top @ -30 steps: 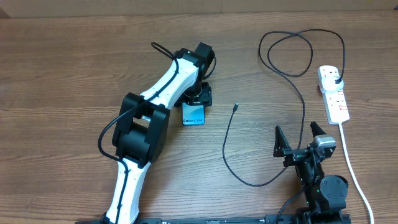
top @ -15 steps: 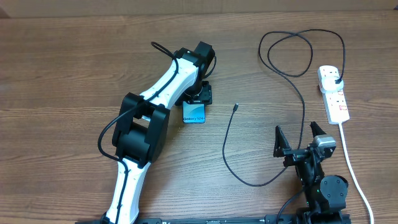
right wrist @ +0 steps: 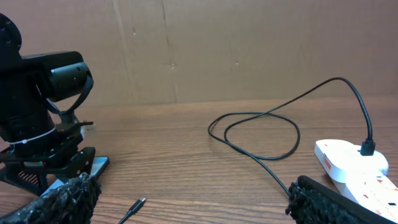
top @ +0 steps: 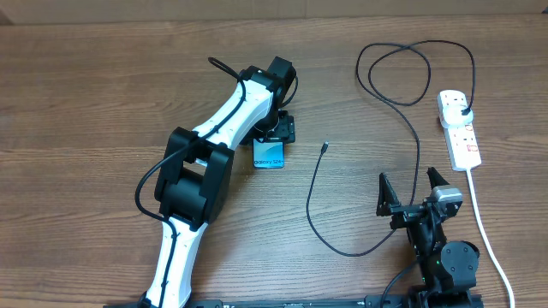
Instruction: Plug charger to phone and switch on socket
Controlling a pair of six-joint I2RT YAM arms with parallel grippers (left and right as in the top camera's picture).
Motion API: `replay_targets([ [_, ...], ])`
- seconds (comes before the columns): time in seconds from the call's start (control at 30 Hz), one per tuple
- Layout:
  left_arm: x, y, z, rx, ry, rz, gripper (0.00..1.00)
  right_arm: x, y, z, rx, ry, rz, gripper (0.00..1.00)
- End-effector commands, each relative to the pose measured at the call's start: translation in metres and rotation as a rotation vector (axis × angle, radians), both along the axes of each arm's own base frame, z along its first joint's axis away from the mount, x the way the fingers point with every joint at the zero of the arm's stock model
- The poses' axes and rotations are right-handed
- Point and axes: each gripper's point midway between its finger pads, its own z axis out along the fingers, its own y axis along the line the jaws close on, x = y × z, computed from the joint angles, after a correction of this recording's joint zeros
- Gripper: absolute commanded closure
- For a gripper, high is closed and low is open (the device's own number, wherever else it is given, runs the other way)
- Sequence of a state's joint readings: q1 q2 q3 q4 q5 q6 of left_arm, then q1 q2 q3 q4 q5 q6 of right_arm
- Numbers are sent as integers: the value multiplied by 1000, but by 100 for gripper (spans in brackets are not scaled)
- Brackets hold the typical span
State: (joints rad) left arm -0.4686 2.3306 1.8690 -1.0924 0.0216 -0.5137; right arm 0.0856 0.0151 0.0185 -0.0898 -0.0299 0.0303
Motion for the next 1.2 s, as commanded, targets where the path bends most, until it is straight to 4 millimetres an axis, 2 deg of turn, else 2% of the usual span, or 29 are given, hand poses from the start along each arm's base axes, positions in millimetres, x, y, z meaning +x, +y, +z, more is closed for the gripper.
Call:
replay_targets([
  [0.0,4,-1,-4,-4,0,-5,7,0,0,-2,6,-1,3,0],
  [0.1,5,-1,-4,-6,-3,-5,6,0,0,-2,6,-1,3,0],
  [0.3,5,-1,-4,-5,-4,-5,19,0,0,-2,6,-1,3,0],
  [0.37,5,-1,-4,-4,-5,-5,21,0,0,-2,6,-1,3,0],
  [0.4,5,-1,-4,-4,-6,-5,18,0,0,-2,6,-1,3,0],
  [0.5,5,-1,-4,-4,-6,-5,0,0,0,-2,6,-1,3,0],
  [0.57,5,-1,-4,-4,-7,-5,0,0,0,-2,6,0,3,0],
  [0.67,6,-1,-4,-5,-7,-5,25,0,0,-2,6,-1,3,0],
  [0.73,6,-1,-4,-5,-8,-5,36,0,0,-2,6,0,3,0],
  [0.87,6,-1,-4,-6,-7,-5,40,0,0,-2,6,-1,3,0],
  [1.17,6,-2,3,-8,-4,-4,38,0,0,-2,6,-1,3,0],
])
